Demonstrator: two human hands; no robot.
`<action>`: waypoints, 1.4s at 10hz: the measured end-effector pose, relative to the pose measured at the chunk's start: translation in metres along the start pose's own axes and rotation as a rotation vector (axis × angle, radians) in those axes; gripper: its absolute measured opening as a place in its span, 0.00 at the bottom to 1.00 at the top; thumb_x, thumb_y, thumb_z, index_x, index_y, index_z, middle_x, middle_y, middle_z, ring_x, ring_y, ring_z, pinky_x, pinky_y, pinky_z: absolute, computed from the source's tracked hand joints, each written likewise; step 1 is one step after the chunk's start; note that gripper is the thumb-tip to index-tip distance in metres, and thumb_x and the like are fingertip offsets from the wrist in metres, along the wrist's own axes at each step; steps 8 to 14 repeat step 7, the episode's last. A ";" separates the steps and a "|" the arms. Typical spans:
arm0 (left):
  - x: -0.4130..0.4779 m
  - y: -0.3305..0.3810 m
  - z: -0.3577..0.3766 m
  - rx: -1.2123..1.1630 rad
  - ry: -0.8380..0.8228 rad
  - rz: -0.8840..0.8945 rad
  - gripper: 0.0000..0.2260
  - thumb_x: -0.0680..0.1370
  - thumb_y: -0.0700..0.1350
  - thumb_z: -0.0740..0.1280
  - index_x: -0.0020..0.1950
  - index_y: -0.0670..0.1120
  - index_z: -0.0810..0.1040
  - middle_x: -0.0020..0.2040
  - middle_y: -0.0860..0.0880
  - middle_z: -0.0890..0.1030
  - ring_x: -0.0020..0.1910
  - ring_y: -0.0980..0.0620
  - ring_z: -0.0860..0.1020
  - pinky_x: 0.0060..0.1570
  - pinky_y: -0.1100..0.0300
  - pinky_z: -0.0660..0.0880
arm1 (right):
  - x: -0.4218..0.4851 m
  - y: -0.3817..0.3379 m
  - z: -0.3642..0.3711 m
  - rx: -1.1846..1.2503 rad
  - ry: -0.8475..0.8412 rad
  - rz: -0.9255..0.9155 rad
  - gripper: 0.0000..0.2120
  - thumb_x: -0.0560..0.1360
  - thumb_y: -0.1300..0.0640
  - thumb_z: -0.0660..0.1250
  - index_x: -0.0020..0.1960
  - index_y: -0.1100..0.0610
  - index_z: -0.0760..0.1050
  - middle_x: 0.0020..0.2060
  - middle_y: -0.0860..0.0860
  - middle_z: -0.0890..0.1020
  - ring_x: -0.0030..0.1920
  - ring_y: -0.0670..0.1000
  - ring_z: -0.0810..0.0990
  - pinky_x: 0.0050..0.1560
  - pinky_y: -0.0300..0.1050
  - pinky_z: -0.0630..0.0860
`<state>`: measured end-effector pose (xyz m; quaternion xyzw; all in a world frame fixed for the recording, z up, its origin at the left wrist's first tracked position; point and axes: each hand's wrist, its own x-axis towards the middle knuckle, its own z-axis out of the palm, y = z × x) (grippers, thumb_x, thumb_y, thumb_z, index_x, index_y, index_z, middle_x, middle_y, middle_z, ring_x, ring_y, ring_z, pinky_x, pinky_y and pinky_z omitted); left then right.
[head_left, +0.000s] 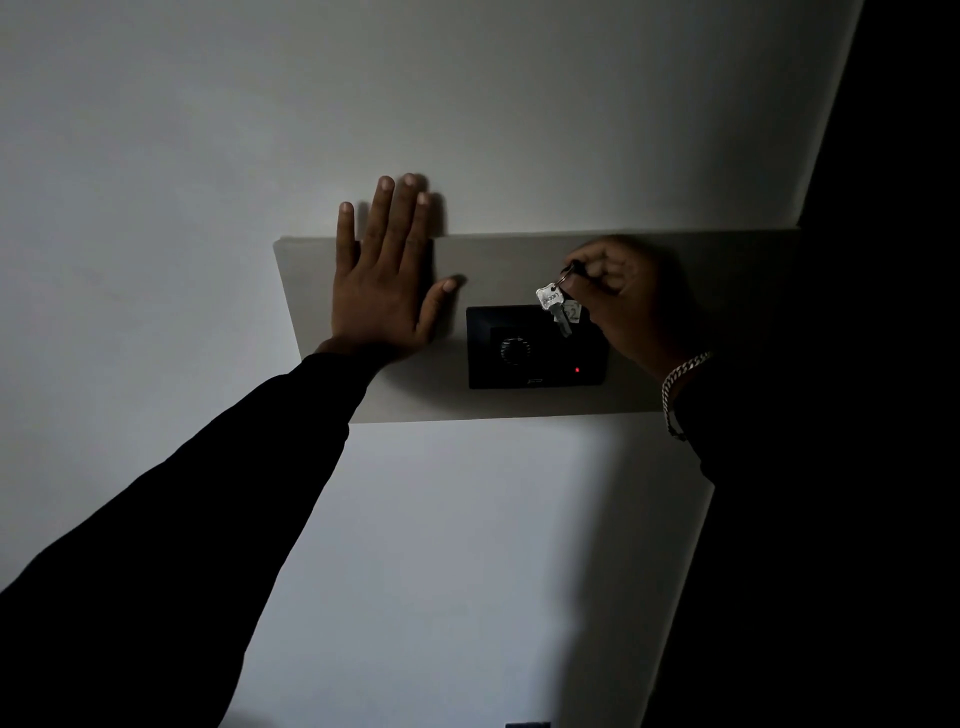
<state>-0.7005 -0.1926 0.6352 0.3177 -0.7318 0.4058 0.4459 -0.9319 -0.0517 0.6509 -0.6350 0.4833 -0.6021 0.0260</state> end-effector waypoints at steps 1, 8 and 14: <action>0.000 -0.001 0.001 0.007 -0.004 0.001 0.34 0.83 0.61 0.51 0.81 0.41 0.53 0.82 0.40 0.57 0.82 0.41 0.52 0.79 0.40 0.45 | -0.001 0.000 0.001 -0.025 0.023 -0.011 0.08 0.75 0.69 0.67 0.52 0.72 0.77 0.40 0.59 0.80 0.31 0.38 0.78 0.35 0.27 0.72; 0.002 -0.003 -0.027 -0.047 -0.189 0.028 0.36 0.82 0.63 0.47 0.81 0.39 0.50 0.82 0.39 0.53 0.82 0.40 0.50 0.80 0.39 0.49 | -0.014 0.021 0.003 -0.115 0.047 -0.116 0.15 0.72 0.64 0.69 0.58 0.57 0.79 0.48 0.59 0.83 0.35 0.55 0.80 0.38 0.36 0.77; 0.002 -0.003 -0.027 -0.047 -0.189 0.028 0.36 0.82 0.63 0.47 0.81 0.39 0.50 0.82 0.39 0.53 0.82 0.40 0.50 0.80 0.39 0.49 | -0.014 0.021 0.003 -0.115 0.047 -0.116 0.15 0.72 0.64 0.69 0.58 0.57 0.79 0.48 0.59 0.83 0.35 0.55 0.80 0.38 0.36 0.77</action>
